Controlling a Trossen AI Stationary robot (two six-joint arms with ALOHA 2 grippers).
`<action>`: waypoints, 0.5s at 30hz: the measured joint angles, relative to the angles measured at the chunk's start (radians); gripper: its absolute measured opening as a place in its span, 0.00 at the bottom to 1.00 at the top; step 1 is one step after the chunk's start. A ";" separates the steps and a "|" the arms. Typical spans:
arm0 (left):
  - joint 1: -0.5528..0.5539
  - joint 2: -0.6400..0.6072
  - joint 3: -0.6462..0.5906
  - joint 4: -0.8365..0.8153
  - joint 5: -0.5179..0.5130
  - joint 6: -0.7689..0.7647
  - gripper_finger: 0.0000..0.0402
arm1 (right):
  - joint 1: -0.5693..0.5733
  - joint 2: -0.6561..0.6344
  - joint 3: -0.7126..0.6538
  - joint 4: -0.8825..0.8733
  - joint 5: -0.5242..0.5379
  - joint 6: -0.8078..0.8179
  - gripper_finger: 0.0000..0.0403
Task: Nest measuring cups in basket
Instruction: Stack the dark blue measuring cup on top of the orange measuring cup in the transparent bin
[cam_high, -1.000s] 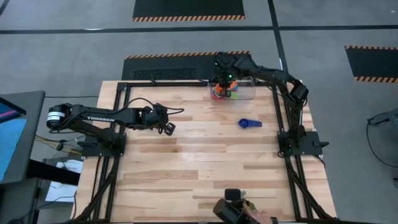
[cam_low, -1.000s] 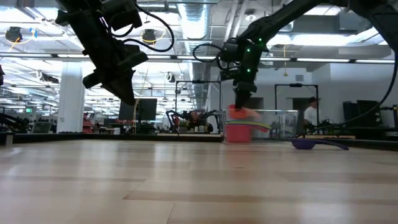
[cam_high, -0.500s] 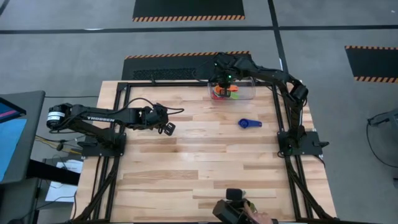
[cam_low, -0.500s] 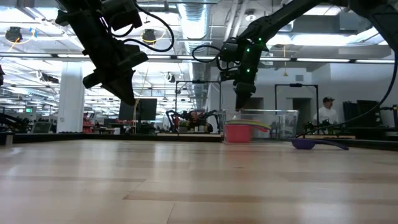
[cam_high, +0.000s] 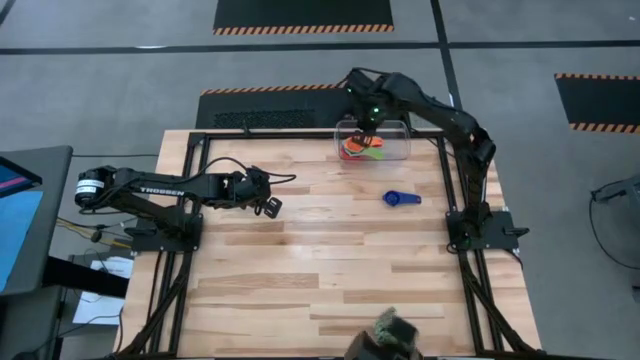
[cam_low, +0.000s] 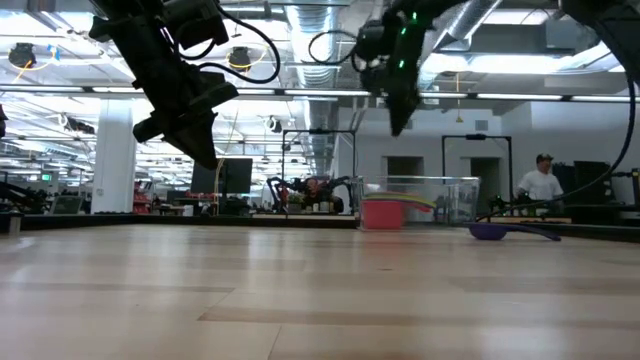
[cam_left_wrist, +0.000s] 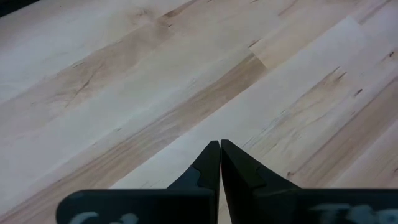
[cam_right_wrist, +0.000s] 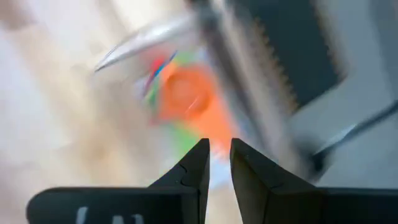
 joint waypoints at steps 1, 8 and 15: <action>0.000 0.000 0.000 0.000 0.000 0.000 0.00 | 0.008 -0.001 0.026 -0.092 -0.031 0.088 0.22; 0.000 0.000 0.000 0.000 0.000 0.000 0.00 | 0.099 -0.092 0.004 -0.271 -0.145 0.154 0.22; 0.000 0.000 0.000 0.000 -0.002 0.000 0.00 | 0.167 -0.316 -0.241 -0.210 -0.135 0.155 0.22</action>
